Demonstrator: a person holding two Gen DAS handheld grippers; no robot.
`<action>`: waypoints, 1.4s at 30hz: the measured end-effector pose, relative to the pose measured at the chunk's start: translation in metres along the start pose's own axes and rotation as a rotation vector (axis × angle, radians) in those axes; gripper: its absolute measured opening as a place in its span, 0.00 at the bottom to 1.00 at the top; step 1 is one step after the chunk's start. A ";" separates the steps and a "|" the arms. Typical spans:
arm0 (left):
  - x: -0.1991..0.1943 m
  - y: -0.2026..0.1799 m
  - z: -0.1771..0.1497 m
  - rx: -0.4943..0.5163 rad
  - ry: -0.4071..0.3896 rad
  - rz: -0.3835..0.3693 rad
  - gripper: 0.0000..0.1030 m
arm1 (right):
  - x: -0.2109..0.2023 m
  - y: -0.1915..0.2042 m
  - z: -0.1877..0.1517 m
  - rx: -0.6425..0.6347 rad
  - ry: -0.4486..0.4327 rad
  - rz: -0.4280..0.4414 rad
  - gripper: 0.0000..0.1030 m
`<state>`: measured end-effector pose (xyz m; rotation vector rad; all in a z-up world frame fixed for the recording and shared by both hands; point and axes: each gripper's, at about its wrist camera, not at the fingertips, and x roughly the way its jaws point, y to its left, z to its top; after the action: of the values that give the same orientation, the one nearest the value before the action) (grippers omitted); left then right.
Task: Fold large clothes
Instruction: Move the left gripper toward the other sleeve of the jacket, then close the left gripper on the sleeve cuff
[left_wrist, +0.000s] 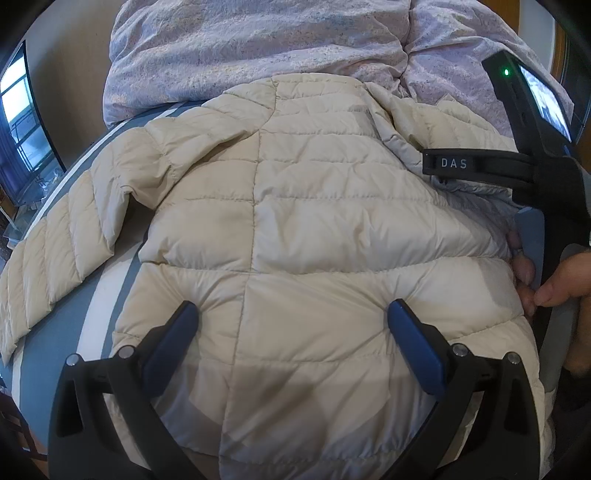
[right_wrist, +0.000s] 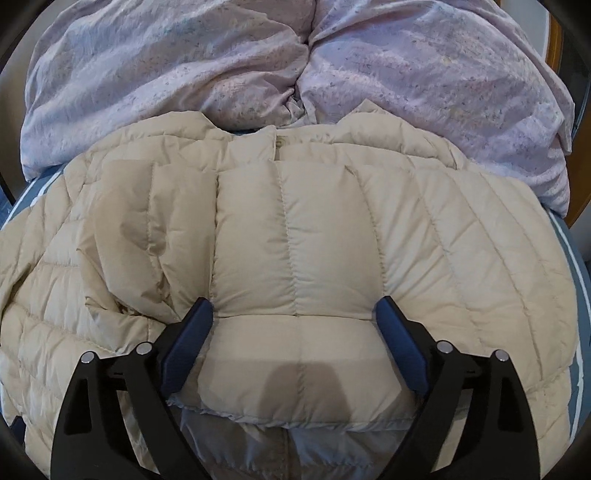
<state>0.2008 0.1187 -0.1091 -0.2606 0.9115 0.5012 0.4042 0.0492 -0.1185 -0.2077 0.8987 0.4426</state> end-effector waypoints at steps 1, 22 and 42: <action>-0.001 0.001 0.000 -0.003 -0.003 -0.006 0.98 | 0.000 -0.001 0.000 0.004 0.003 0.007 0.91; -0.077 0.236 -0.039 -0.405 -0.029 0.251 0.98 | 0.003 -0.003 0.000 0.013 0.006 0.027 0.95; -0.064 0.337 -0.061 -0.788 -0.080 0.096 0.53 | 0.004 -0.004 0.000 0.022 0.001 0.054 0.97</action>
<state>-0.0482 0.3615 -0.0952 -0.9064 0.6140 0.9434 0.4082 0.0472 -0.1216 -0.1639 0.9116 0.4831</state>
